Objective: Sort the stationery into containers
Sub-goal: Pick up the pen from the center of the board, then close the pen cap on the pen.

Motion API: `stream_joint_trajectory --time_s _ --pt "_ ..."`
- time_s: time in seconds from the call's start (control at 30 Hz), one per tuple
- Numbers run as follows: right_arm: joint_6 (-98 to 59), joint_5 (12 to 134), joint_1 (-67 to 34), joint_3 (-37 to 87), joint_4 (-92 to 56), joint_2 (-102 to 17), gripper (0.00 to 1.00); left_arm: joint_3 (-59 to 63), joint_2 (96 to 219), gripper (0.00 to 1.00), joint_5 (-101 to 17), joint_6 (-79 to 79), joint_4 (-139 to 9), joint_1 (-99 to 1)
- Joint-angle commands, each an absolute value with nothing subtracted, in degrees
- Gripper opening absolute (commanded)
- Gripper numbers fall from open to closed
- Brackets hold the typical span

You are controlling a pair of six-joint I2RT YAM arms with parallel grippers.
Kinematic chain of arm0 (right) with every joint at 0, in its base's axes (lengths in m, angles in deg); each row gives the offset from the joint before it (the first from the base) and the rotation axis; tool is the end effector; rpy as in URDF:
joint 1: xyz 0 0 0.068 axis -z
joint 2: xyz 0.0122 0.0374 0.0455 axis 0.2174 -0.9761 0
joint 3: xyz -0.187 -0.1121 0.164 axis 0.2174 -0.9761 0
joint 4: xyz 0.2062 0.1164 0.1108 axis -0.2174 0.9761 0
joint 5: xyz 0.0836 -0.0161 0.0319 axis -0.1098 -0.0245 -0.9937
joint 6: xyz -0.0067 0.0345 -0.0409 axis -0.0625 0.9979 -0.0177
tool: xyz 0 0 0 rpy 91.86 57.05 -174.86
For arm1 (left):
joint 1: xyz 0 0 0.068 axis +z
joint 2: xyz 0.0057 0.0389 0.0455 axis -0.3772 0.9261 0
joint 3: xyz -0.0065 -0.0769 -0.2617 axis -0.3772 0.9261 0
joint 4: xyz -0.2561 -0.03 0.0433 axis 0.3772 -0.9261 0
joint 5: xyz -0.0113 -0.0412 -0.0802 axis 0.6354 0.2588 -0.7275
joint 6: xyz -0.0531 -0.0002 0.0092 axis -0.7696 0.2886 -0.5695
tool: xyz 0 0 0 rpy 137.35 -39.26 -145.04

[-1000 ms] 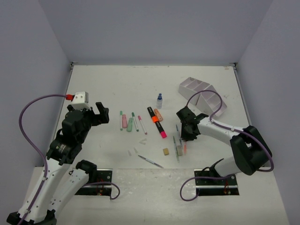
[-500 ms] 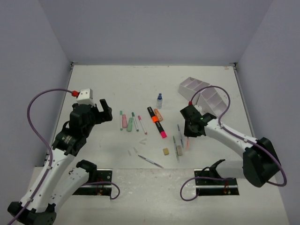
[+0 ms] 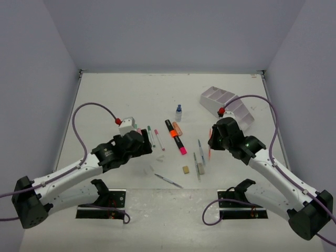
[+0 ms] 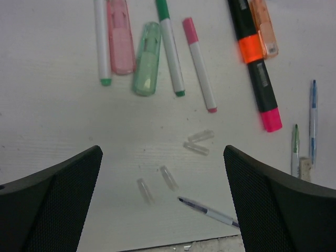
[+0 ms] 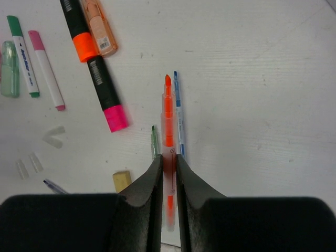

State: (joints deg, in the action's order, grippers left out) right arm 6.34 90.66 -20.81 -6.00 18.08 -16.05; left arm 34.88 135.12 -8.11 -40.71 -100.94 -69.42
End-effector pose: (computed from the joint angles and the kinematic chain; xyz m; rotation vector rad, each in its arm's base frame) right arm 0.1645 0.1012 0.2667 0.0710 2.3965 0.3512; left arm 0.1361 -0.1245 0.2459 -0.3136 2.3023 -0.3460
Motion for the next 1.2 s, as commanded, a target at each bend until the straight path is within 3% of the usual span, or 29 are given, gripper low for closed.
stream_joint_trajectory --time_s 0.0,0.1,0.2,0.37,0.67,1.17 --pt "3.9 90.2 -20.8 -6.5 16.6 -13.5 0.00 34.6 142.8 0.98 2.8 -58.7 -107.7 -81.0" --pt "3.9 92.6 -20.8 -6.2 17.6 -12.6 0.00 33.5 148.1 0.87 4.5 -68.8 -112.6 -87.1" --pt "3.9 92.9 -20.8 -6.5 16.9 -11.5 0.00 33.1 151.3 0.59 3.3 -73.4 -114.2 -90.4" --pt "3.6 91.4 -20.8 -6.9 16.2 -11.1 0.00 33.8 152.8 0.40 2.6 -77.3 -116.3 -90.7" --pt "3.2 90.9 -20.8 -6.8 15.4 -12.2 0.00 35.9 153.2 0.32 2.2 -75.8 -112.2 -90.7" --pt "3.1 89.8 -20.8 -7.3 14.9 -11.8 0.00 39.2 159.0 0.32 1.1 -74.3 -106.7 -90.6"
